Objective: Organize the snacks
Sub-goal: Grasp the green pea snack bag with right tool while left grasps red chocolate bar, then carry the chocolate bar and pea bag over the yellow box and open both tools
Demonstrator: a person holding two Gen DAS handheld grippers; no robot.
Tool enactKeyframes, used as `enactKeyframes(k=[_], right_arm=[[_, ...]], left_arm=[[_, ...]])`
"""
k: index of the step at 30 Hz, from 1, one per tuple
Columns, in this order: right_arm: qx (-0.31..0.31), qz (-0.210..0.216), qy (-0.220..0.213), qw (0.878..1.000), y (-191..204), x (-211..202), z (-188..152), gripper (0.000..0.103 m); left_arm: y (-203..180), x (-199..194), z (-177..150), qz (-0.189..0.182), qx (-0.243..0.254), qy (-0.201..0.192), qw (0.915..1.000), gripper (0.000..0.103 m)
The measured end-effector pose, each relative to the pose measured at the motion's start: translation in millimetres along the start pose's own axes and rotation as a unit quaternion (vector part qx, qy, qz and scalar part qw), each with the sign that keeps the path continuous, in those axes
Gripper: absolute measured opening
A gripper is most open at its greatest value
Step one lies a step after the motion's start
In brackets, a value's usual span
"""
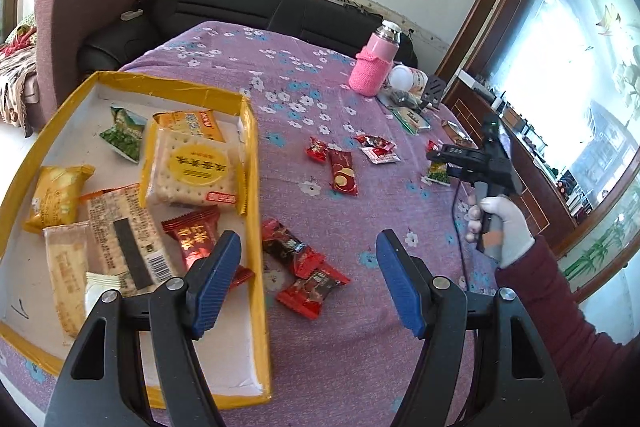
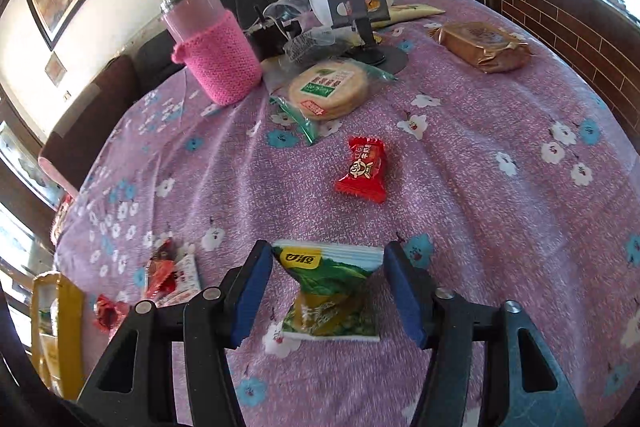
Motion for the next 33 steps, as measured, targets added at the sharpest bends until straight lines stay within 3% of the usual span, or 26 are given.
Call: enactKeyframes(k=[2, 6, 12, 18, 21, 24, 26, 28, 33], right_arm=[[-0.015, -0.015, -0.011, 1.000, 2, 1, -6, 0.044], [-0.040, -0.014, -0.010, 0.999, 5, -8, -17, 0.043], [0.006, 0.118, 0.013, 0.993, 1, -44, -42, 0.042], [0.002, 0.157, 0.021, 0.987, 10, -49, -47, 0.043], [0.010, 0.169, 0.038, 0.985, 10, -42, -48, 0.043], [0.010, 0.175, 0.039, 0.984, 10, -43, -47, 0.043], [0.006, 0.176, 0.034, 0.984, 13, -46, -46, 0.043], [0.003, 0.177, 0.033, 0.984, 15, -45, -46, 0.043], [-0.001, 0.174, 0.031, 0.984, 16, -45, -47, 0.043]], left_arm=[[-7, 7, 5, -0.007, 0.004, 0.005, 1.0000, 0.070], [-30, 30, 24, -0.023, 0.031, 0.021, 0.9990, 0.070], [-53, 106, 44, -0.007, 0.070, 0.089, 0.9936, 0.070], [-50, 193, 46, 0.057, 0.109, 0.163, 0.9789, 0.069], [-37, 217, 45, 0.083, 0.109, 0.181, 0.9739, 0.069], [-35, 226, 45, 0.099, 0.123, 0.183, 0.9704, 0.058], [-37, 228, 45, 0.120, 0.142, 0.178, 0.9663, 0.038], [-38, 227, 44, 0.121, 0.142, 0.173, 0.9672, 0.025], [-34, 218, 46, 0.115, 0.127, 0.157, 0.9726, 0.023]])
Point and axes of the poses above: each gripper's, at about its wrist camera, not at the fingertips, and x roughly the way its jaws point, y to its left, z to its top, the point moved 5 cm from there along x, roughly the way its jaws point, and after that the axes turned 10 degrees about -z, right-handed, at the moved point
